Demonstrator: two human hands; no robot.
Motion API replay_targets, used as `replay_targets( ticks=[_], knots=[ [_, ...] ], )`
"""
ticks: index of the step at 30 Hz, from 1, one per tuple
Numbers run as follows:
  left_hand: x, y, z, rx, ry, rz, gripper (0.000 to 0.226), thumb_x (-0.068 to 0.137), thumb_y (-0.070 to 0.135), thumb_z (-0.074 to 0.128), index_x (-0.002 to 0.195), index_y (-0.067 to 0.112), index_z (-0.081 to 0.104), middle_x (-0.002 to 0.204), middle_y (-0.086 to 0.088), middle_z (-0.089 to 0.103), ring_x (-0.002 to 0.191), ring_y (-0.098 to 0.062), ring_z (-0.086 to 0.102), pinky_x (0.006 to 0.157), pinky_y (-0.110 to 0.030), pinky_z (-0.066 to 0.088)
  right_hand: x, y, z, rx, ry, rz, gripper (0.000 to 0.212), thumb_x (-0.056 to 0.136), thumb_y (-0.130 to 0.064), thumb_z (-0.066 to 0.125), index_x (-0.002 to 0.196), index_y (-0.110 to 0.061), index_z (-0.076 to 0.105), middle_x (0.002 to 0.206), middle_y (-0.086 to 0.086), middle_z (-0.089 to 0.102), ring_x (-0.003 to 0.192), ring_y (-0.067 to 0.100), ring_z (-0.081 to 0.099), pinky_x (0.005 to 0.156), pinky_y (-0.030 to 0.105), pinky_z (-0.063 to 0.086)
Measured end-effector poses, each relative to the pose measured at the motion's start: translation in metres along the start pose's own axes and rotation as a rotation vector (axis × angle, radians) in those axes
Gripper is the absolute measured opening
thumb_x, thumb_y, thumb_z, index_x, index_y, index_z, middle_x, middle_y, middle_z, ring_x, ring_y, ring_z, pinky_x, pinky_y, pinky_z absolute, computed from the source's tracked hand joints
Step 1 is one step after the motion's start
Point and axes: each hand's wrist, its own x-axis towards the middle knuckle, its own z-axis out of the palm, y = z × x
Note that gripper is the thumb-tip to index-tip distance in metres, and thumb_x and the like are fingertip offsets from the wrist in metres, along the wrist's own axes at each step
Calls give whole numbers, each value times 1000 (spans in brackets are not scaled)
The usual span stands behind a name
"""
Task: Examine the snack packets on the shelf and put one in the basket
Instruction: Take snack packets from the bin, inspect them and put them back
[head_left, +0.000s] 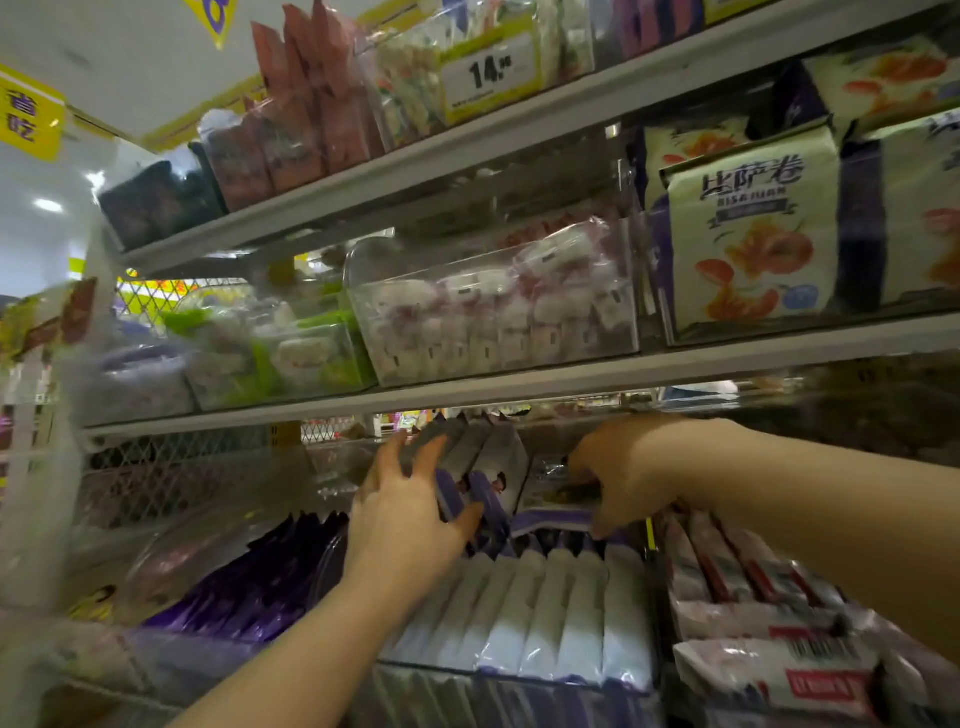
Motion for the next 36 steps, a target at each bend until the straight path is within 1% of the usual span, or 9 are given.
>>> replay_targets(
  ticks=[3,6,9,12,16,21,26,32,36],
  knots=[
    [21,-4,12,-128,-159,-109,98,72,66,68,150,39,15,158,-6,-1,131,-39,43,101,-43,44,15,-3,5,-28,-54,-18,72,73,-57,71,131,-20,52,125,2,59,107,25,58,94,39,50],
    [34,0,22,-108,-145,-132,105,63,75,66,149,37,19,153,-6,2,135,-40,35,106,-43,40,24,-3,11,3,-104,-38,74,72,-56,73,134,-22,50,127,1,57,111,25,56,96,38,48],
    [35,10,31,-116,-117,-60,108,49,82,56,145,45,23,144,6,6,122,-36,49,99,-44,46,29,0,13,64,-91,-84,59,81,-45,70,133,-22,51,127,1,57,111,22,56,93,31,46],
    [35,14,42,-246,-120,-28,102,50,74,52,144,46,25,144,13,10,109,-28,59,95,-44,50,32,0,20,145,49,-101,43,88,-33,64,128,-18,57,123,3,62,105,22,59,85,27,46],
    [39,16,45,-278,-92,-44,86,65,56,67,143,44,32,141,0,36,110,-28,57,93,-46,50,29,4,26,313,247,-106,25,86,-30,65,107,-18,70,102,1,69,88,17,63,75,25,51],
    [36,19,40,-371,-24,-82,83,60,49,69,138,40,42,139,-1,43,109,-29,58,90,-46,51,28,2,22,301,338,-183,4,84,-18,66,86,-18,68,75,-8,55,72,11,51,55,11,36],
    [32,33,33,-464,57,-79,82,55,54,65,133,36,49,136,0,45,117,-27,55,94,-46,49,14,8,18,248,463,-102,20,87,-9,56,93,-23,68,102,1,64,94,20,61,83,36,52],
    [19,81,40,-626,50,-35,85,51,62,62,131,35,52,130,1,48,111,-25,58,94,-42,50,-14,24,13,185,382,25,38,83,-7,53,113,-29,62,123,-2,58,109,21,57,91,34,49],
    [29,80,48,-582,-106,-5,99,68,48,79,148,35,24,151,2,9,138,-29,34,107,-34,36,-20,27,12,288,255,22,48,87,-26,56,134,-32,45,131,1,54,109,18,50,89,27,44]
  ],
)
